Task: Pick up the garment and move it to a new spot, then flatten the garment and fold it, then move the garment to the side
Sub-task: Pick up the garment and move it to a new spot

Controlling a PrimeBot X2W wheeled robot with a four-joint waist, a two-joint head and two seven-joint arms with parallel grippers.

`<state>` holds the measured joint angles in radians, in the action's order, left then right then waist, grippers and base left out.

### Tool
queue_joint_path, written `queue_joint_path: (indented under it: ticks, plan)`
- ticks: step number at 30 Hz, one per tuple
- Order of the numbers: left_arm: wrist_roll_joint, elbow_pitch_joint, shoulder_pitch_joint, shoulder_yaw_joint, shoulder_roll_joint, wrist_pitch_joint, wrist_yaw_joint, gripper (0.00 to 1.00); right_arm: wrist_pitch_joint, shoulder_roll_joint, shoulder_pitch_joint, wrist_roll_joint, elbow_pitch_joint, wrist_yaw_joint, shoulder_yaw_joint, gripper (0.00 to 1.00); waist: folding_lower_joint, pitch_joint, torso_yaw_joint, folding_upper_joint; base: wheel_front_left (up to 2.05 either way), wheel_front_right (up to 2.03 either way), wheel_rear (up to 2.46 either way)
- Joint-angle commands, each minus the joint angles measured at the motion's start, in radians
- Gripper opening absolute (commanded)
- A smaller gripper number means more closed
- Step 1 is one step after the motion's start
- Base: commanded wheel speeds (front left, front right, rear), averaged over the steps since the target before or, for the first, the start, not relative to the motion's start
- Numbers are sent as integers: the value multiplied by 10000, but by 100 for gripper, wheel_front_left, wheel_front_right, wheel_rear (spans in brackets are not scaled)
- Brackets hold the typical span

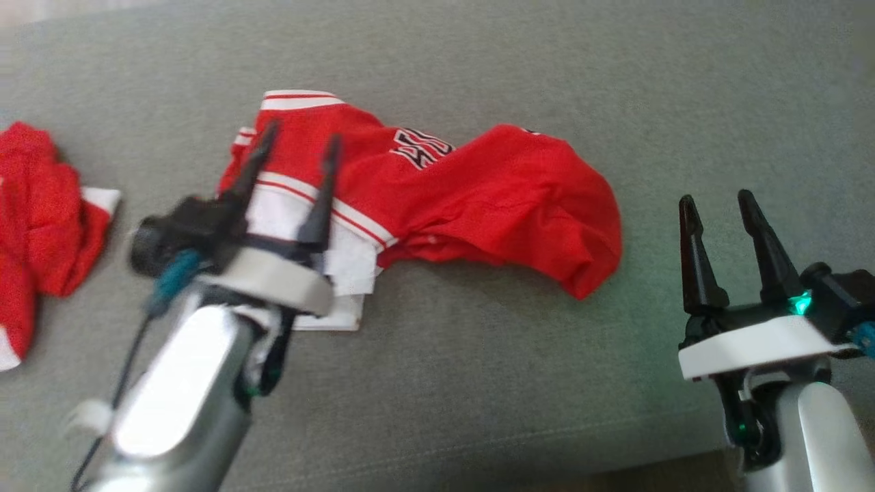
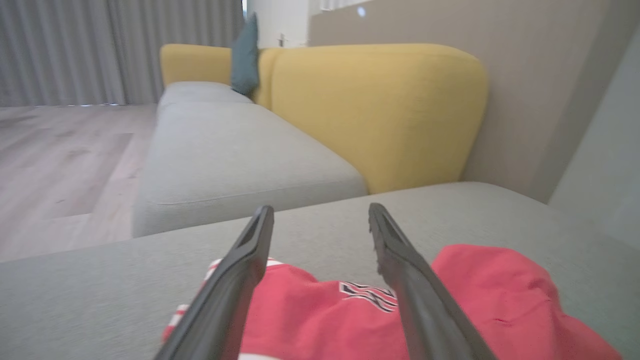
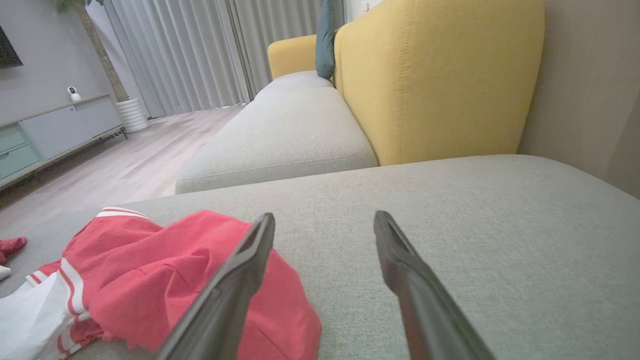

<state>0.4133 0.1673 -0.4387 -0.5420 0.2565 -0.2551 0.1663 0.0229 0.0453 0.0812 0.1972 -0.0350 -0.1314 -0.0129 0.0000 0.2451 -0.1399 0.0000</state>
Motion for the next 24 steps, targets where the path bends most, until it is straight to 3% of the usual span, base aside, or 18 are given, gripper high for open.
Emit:
queue_joint_path:
  ticks: [1,5,11,24]
  plan:
    - [-182,-564,75,798,372,-63,186,100,-47,49,98,-112,-390,7,-157,100,0,-157,285,0,0,0,0]
    - [-276,-1134,977,2008,530,-64,442,100,-193,49,28,-235,-451,7,-132,100,0,-324,606,0,0,0,0]
    - [-357,-1384,2201,3196,488,-65,363,100,-398,49,-166,-410,-492,7,-130,100,0,-670,863,0,0,0,0]
    - [-933,-1534,3611,3550,182,-66,-150,100,-713,49,-728,-441,-651,7,-167,100,0,-1303,845,0,0,0,0]
